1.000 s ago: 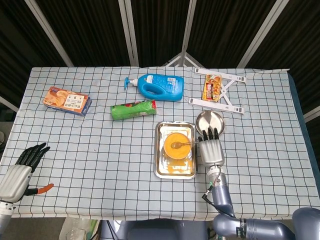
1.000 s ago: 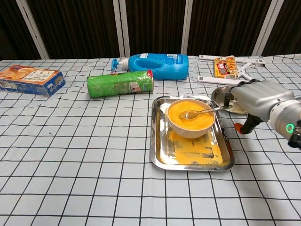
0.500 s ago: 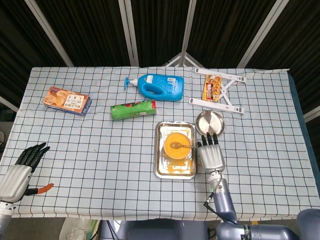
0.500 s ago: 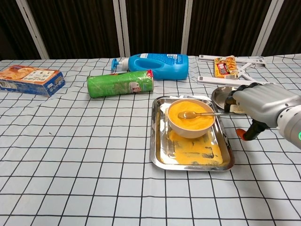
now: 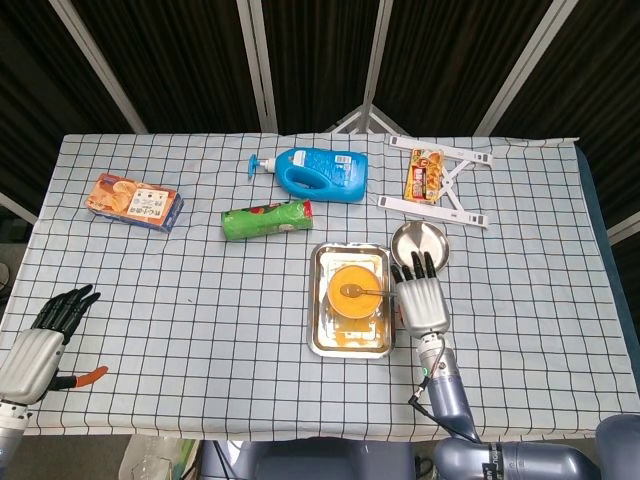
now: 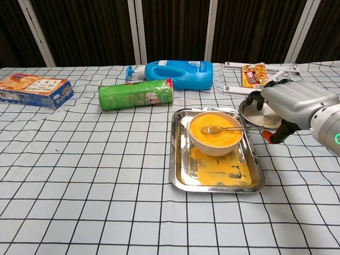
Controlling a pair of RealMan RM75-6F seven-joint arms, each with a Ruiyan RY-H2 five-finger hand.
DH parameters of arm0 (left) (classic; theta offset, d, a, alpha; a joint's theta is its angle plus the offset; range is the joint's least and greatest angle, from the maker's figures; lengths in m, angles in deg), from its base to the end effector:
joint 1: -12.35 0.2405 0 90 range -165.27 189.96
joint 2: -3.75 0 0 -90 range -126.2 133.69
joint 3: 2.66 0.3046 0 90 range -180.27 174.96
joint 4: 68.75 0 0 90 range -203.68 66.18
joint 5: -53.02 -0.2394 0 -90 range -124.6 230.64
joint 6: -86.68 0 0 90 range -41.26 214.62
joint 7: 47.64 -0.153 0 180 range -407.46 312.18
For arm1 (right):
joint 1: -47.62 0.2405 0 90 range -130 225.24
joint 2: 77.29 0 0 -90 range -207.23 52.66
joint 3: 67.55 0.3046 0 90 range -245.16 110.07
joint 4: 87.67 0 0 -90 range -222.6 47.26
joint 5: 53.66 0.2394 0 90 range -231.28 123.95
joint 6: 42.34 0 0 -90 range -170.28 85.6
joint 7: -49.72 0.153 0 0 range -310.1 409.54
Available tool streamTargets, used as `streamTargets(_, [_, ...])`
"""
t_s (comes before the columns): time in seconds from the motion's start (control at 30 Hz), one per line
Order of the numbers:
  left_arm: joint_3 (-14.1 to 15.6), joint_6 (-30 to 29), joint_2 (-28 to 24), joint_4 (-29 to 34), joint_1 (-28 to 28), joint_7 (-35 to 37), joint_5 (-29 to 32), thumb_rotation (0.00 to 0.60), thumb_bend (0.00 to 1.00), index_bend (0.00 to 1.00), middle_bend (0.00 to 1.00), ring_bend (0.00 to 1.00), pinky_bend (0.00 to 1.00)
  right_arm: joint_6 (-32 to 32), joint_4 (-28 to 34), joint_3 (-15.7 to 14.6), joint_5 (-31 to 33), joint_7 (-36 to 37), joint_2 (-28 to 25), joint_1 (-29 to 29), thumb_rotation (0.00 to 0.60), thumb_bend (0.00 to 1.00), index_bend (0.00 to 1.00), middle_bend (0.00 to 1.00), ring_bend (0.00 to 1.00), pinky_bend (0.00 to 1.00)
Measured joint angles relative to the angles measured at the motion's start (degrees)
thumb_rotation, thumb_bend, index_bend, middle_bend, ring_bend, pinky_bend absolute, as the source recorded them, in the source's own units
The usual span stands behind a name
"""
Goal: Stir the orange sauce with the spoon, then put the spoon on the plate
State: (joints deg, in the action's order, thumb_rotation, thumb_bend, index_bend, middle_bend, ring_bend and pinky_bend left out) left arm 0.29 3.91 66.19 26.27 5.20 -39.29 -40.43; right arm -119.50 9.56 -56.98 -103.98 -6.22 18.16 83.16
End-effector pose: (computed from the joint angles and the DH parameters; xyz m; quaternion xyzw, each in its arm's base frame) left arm -0.3442 0.1823 0.1324 -0.6325 -0.4382 -0.4181 0.4828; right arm -0.1797 -0.3309 -0.0503 0.7018 -0.3365 0.2686 0.5676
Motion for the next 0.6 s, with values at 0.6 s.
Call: streamTargets(0.6, [0.12,0.45,-0.40,0.08,-0.23,1.23,0.08,0.600,0.00,0.00,0.00,0.00,0.00,1.26,-5.07,0.38,-0.39,1.04,3.70,1.60,0.600,0.45,0.41,0.37,0.10,0.00])
